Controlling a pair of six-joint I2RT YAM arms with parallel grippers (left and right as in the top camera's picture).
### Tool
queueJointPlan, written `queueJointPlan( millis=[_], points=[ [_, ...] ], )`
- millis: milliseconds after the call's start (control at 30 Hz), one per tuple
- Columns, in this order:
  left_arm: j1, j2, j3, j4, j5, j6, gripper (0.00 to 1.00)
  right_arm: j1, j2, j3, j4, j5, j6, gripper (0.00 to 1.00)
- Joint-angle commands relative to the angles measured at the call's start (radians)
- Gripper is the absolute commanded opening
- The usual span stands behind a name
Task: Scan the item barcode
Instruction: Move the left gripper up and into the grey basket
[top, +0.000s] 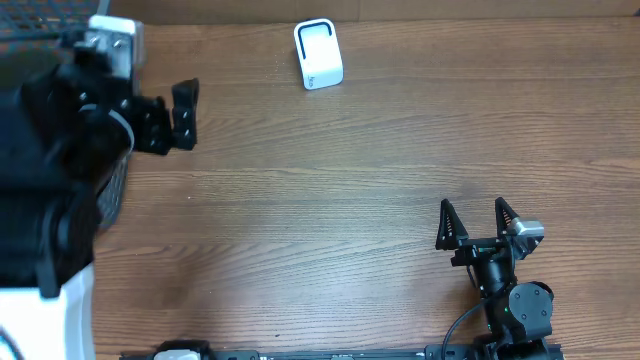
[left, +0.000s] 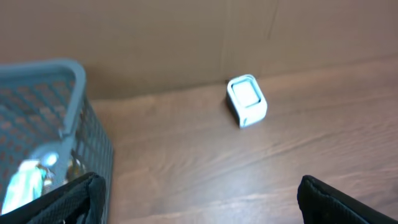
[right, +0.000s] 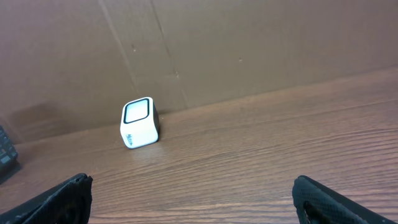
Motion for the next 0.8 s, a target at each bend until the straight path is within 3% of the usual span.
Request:
queueJointPlan(
  millis=[0,100,300,500,767],
  points=[
    [0.005,0.042,0.017,-0.019,-0.107,0.02,1.0,-0.003,-0.01,-0.011,0.002,-0.005,-0.005,1.0],
    [0.006,0.089,0.017,-0.017,-0.226,0.022,0.99,-0.003,-0.01,-0.011,0.002,-0.005,-0.005,1.0],
    [0.07,0.123,0.017,0.037,-0.249,0.024,1.0,-0.003,-0.01,-0.011,0.002,-0.005,-0.005,1.0],
    [0.249,0.134,0.017,0.13,-0.188,0.018,1.0,-0.003,-0.01,-0.011,0.003,-0.005,-0.005,1.0],
    [0.523,0.191,0.017,0.144,-0.031,0.017,1.0,-0.003,-0.01,-0.011,0.002,-0.005,-0.005,1.0]
  ],
)
